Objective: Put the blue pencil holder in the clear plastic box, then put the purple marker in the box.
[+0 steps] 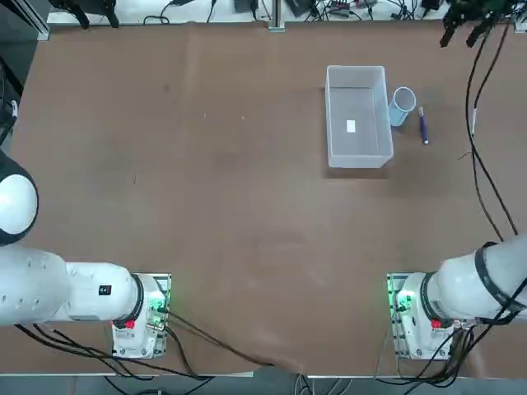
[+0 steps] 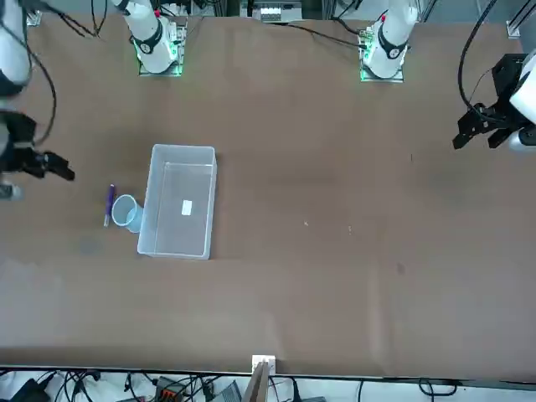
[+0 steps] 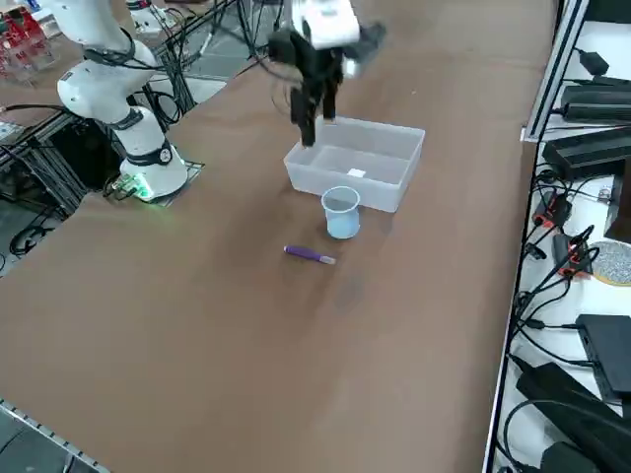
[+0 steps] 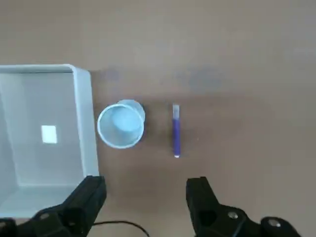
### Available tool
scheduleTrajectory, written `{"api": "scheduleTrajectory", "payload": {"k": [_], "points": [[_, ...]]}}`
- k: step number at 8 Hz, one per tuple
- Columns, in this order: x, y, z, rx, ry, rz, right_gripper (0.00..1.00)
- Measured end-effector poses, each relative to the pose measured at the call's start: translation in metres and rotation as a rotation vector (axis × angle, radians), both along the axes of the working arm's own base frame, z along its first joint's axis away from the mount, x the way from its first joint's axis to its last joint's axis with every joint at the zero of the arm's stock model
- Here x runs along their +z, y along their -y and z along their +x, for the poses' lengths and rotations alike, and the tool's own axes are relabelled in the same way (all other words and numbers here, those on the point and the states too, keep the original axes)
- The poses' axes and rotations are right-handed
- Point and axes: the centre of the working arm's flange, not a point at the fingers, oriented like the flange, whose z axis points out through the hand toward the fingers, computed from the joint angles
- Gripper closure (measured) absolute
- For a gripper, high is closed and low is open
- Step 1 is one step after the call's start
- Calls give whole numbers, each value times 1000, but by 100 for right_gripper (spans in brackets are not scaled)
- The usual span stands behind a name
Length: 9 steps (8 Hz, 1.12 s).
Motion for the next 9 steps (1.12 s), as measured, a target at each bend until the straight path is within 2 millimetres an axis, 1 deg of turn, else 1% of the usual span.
{"api": "scheduleTrajectory", "payload": {"k": [1, 2, 4, 6, 7, 8, 9], "points": [[-29, 1, 8, 1, 1, -1, 1], [-58, 1, 12, 3, 4, -1, 2], [-108, 0, 8, 6, 3, -1, 6], [-148, -4, -1, 12, 10, 1, 14], [-167, -6, -7, 16, 16, 1, 21], [-183, -7, -12, 17, 14, 2, 23], [-195, -7, -15, 17, 6, 3, 25]]}}
